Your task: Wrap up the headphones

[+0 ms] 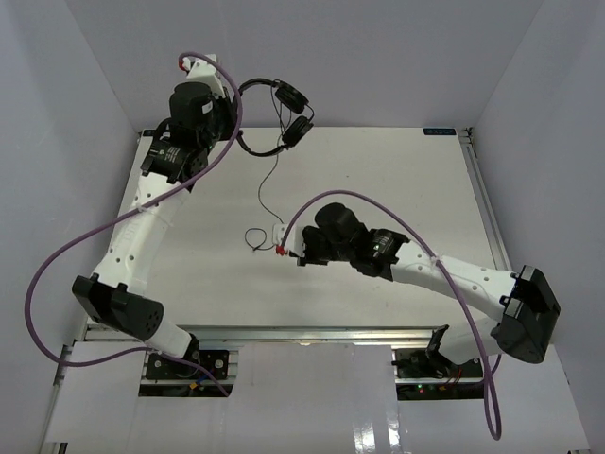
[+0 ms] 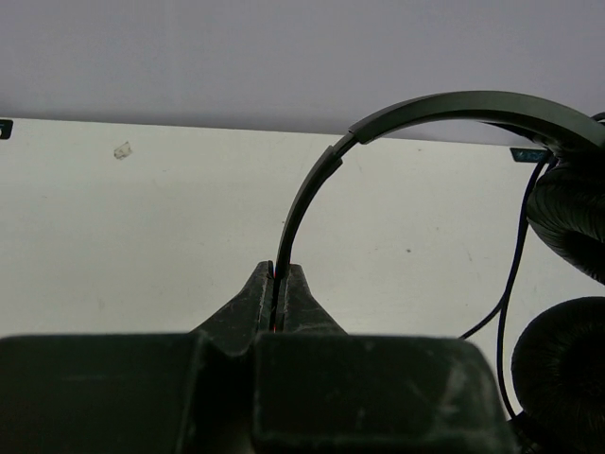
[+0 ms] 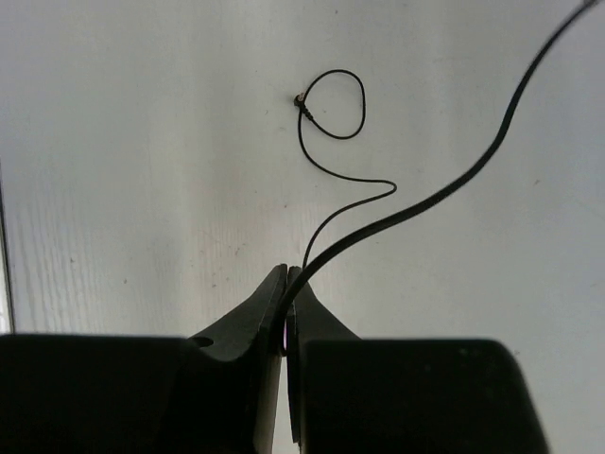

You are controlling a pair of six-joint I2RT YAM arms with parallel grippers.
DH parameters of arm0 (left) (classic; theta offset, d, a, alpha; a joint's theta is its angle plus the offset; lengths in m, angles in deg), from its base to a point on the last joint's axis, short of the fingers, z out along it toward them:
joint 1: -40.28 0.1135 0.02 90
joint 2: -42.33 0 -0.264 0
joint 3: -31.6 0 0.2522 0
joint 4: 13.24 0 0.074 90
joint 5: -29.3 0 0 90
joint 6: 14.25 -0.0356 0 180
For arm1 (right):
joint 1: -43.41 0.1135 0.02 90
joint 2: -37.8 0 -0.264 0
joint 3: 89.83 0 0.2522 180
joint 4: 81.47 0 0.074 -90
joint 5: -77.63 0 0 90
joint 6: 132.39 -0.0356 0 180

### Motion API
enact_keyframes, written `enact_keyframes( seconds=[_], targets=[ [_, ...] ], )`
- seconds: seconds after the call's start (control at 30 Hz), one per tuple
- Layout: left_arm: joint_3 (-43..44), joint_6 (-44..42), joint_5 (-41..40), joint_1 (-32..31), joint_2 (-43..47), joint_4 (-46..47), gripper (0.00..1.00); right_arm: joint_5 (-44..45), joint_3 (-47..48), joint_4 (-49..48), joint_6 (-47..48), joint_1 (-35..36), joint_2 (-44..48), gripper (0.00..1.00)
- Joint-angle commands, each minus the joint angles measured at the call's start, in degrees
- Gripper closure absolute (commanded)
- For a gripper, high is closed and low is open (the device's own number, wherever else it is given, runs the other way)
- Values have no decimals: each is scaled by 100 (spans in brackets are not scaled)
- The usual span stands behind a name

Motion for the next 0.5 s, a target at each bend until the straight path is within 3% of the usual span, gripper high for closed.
enact_keyframes(
  seconds=[0.0, 0.17, 0.47],
  targets=[
    [-242, -231, -356, 6, -272, 532, 100, 2512, 375, 570, 1685, 429, 334, 92],
    [-699, -613, -710, 6, -701, 742, 100, 3660, 809, 236, 2591, 434, 557, 92],
    [-1522, -699, -316, 6, -1247, 1238, 100, 3515, 1781, 80, 2957, 322, 279, 92]
  ],
)
